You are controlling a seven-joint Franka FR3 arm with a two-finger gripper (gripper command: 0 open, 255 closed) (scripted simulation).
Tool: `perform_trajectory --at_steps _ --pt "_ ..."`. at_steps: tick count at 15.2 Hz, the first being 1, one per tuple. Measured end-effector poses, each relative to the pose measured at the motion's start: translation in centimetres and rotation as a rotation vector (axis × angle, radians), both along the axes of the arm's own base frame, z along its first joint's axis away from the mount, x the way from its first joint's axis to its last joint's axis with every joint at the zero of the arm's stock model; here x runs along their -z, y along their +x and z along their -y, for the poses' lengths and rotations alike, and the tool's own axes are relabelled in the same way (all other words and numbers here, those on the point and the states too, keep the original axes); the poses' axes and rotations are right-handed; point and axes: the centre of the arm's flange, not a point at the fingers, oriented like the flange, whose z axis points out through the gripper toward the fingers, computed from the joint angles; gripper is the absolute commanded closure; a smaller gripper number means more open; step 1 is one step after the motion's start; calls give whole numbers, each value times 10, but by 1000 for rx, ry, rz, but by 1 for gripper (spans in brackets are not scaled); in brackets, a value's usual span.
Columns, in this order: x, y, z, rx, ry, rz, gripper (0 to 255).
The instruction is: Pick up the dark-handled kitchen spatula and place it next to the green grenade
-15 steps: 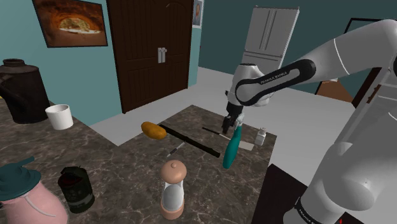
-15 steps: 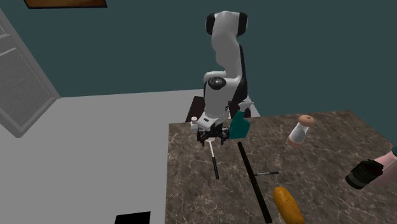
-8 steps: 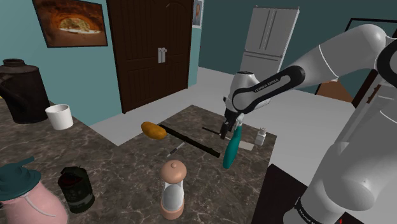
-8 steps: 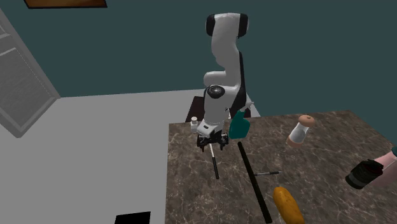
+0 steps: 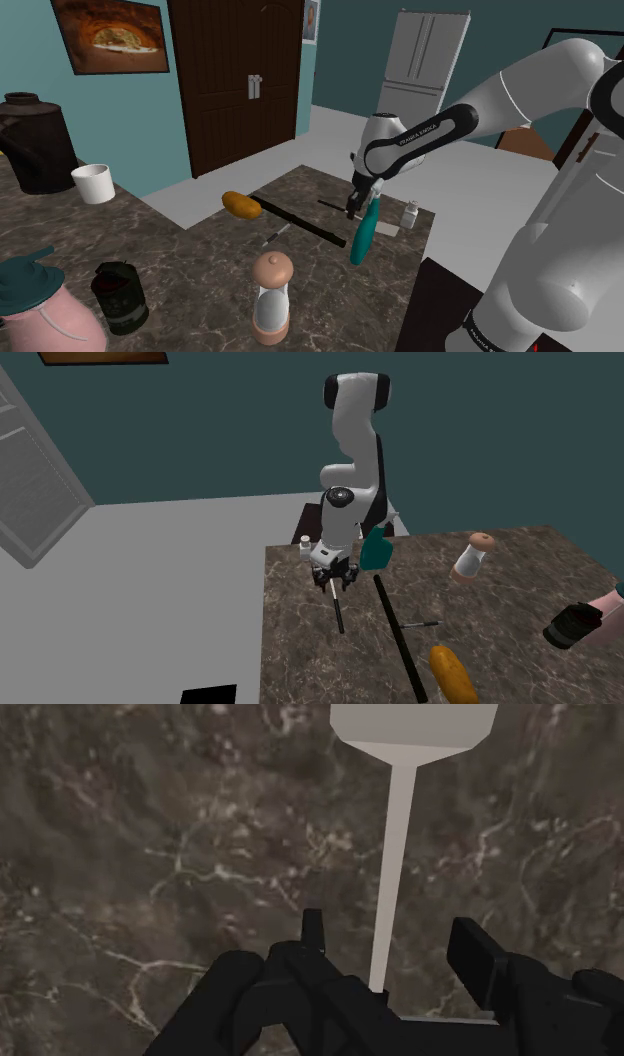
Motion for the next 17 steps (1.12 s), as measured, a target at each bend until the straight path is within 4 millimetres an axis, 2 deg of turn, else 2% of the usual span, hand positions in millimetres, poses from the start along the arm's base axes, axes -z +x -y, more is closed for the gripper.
perform_trajectory --at_steps 10,17 --pt "-2 -1 1 0 0 -2 255" --pt "-34 0 1 -1 -1 -5 255"
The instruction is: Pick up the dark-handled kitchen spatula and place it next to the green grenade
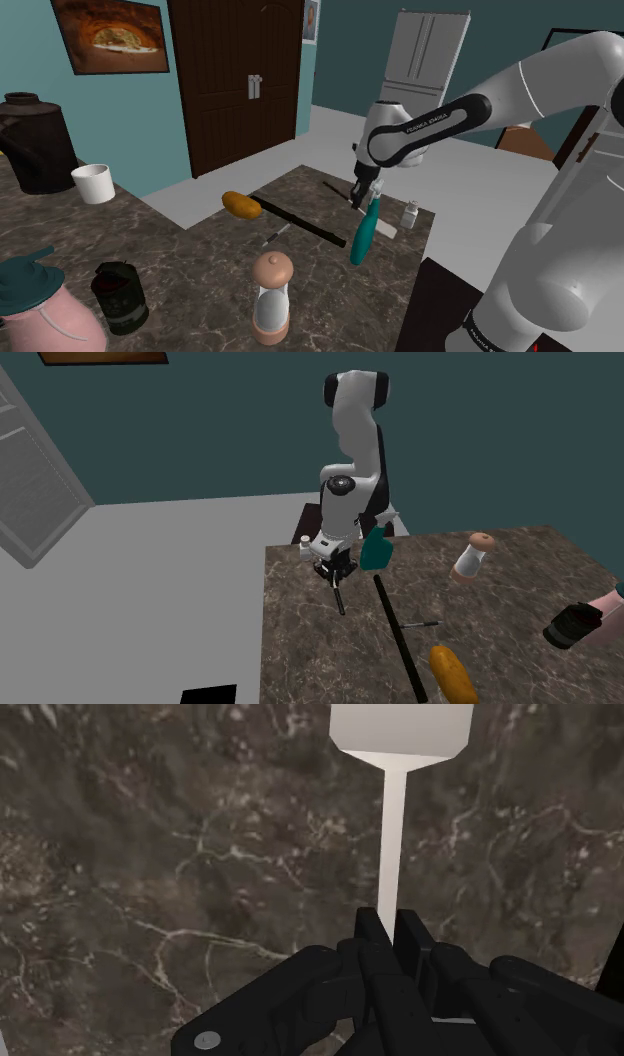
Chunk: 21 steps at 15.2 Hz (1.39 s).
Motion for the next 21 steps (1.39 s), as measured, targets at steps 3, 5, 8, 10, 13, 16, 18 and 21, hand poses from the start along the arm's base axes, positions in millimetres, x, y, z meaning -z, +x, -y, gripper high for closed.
perform_trajectory --at_steps 3,5,8,10,13,16,18,21 --pt "-14 0 0 0 0 0 255" --pt "-26 1 0 0 0 0 255" --pt "-43 0 1 0 0 0 255" --pt "-52 -1 1 0 0 0 255" --pt "-69 0 0 0 0 0 255" --pt "-84 0 0 0 0 0 255" --pt "-94 -1 -1 0 0 0 255" --pt "-111 -1 0 0 0 0 255"
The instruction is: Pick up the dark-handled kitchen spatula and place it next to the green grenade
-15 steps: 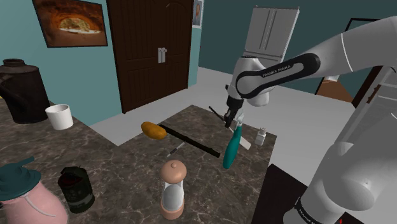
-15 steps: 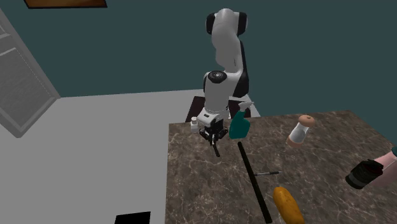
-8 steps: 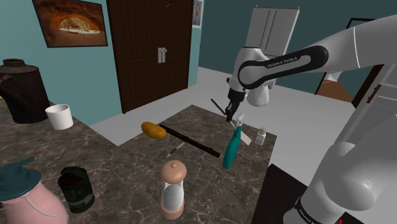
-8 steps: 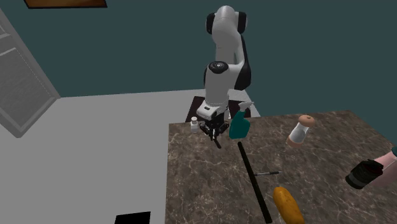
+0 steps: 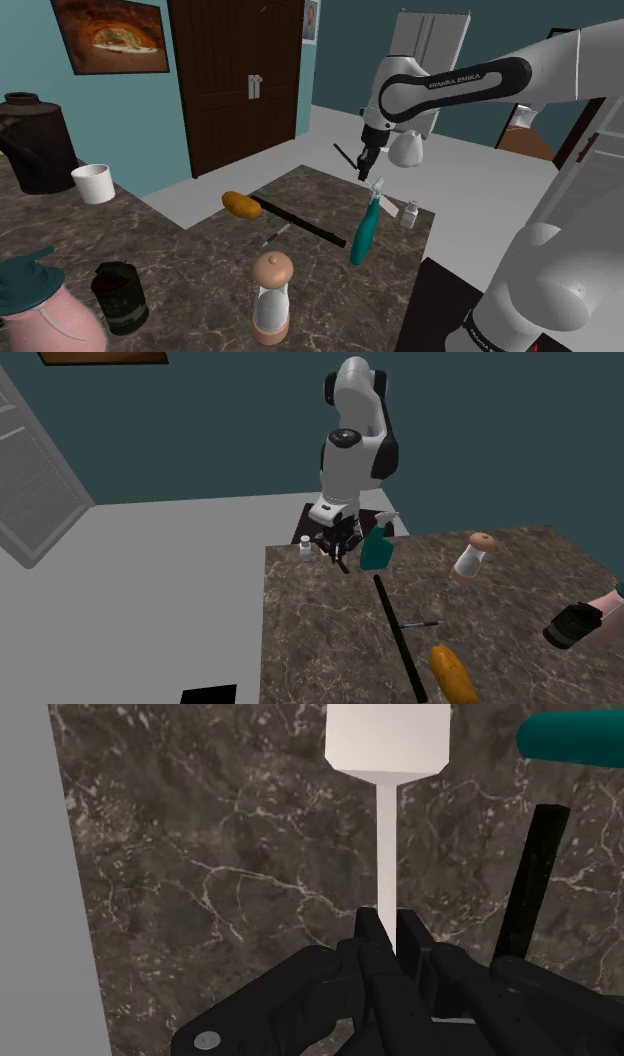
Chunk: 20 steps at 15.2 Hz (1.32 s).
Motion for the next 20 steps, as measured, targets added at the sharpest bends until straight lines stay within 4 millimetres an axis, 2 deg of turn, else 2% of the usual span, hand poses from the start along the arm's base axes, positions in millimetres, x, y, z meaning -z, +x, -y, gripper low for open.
perform_trajectory --at_steps 12,15,20 --pt "-63 0 1 0 0 0 255" --pt "-68 -7 -24 -1 0 0 255" --pt "-71 -25 -87 -2 0 -1 255"
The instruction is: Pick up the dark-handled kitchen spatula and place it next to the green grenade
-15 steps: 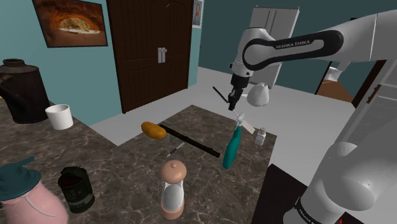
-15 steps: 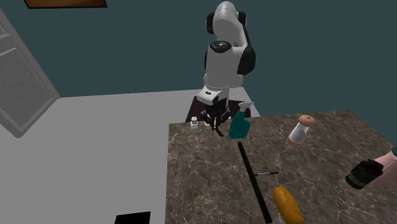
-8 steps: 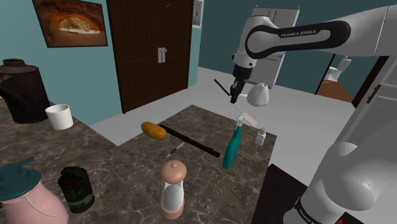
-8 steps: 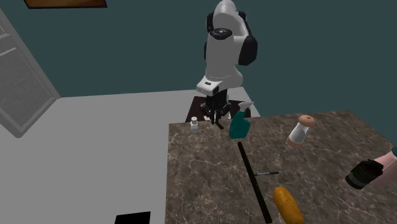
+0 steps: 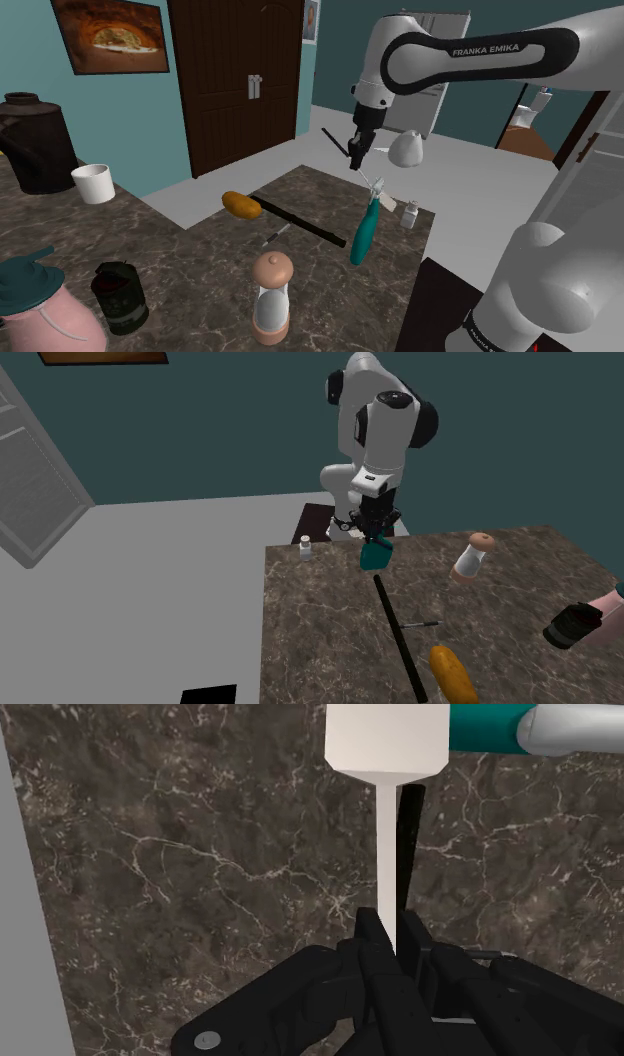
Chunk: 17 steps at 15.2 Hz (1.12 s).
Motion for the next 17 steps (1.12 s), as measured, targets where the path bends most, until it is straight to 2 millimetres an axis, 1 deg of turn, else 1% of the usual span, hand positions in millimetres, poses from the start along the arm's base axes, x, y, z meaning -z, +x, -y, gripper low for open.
perform_trajectory --at_steps 2,3,4,6,10,14,17 --pt "3 -10 -27 0 0 0 255" --pt "3 -11 -38 0 0 0 255" --pt "-1 -12 -51 0 0 0 255" --pt "3 -23 -81 0 0 0 255" --pt "3 -39 -126 0 0 1 255" --pt "5 -50 -180 0 0 0 255" --pt "3 -66 -217 0 0 0 255"
